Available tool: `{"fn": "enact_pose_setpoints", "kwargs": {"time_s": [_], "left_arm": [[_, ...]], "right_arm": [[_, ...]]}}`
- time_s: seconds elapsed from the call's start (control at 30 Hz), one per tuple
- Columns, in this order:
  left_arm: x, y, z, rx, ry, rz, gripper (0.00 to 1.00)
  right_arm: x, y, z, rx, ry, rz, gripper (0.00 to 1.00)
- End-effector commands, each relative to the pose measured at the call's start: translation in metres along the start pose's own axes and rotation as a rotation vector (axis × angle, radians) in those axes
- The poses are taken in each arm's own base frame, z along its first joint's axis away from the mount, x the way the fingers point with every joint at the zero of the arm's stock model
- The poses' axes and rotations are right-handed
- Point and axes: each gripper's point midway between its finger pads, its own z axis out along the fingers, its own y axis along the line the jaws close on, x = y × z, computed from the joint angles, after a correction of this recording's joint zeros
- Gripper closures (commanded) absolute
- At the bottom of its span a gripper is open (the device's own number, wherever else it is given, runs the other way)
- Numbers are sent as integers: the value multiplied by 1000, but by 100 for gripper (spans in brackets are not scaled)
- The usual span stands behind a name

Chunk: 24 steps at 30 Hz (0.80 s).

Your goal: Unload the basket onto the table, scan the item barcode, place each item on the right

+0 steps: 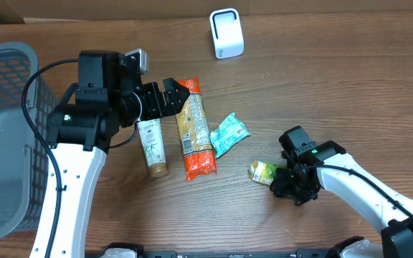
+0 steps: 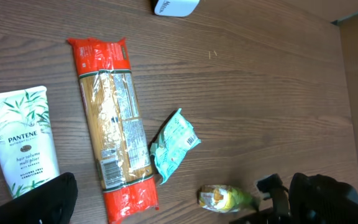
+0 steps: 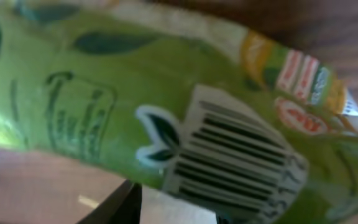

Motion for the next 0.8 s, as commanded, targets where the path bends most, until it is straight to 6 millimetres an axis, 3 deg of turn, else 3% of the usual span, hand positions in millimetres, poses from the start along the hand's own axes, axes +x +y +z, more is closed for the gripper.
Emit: {"fn": "enact_pose_setpoints", "kwargs": {"time_s": [0.0,0.1,0.17,0.27,0.37,0.4,0.43,0.57,0.63,0.77], "left_arm": [[-4,-6,-1,19,-5,28,0],[-4,-6,-1,19,-5,28,0],[-4,-6,-1,19,-5,28,0],[-4,-6,-1,19,-5,28,0],[-4,-6,-1,19,-5,28,0],[-4,-6,-1,19,-5,28,0],[-4,-6,-1,19,-5,28,0],[-4,-6,-1,19,-5,28,0],[-4,-6,-1,19,-5,28,0],[-4,-6,-1,19,-5,28,0]], "right_arm": [[-22,-8,-5,31,-82,81,59],[-34,-9,-9,8,-118,129,59],[-53,-21,-13,44,-198,159,58],[-94,-46,-28,109,-378,237,58],[-128,-50,-43,71,-519,275,58],[-149,-48,-55,28,-605,282,58],[-154,-47,-57,19,-624,280,58],[-204,-19,-99,-125,-867,191,58],[-211,-3,-109,-208,-895,156,59],[-199,28,-114,-363,-763,151,59]]}}
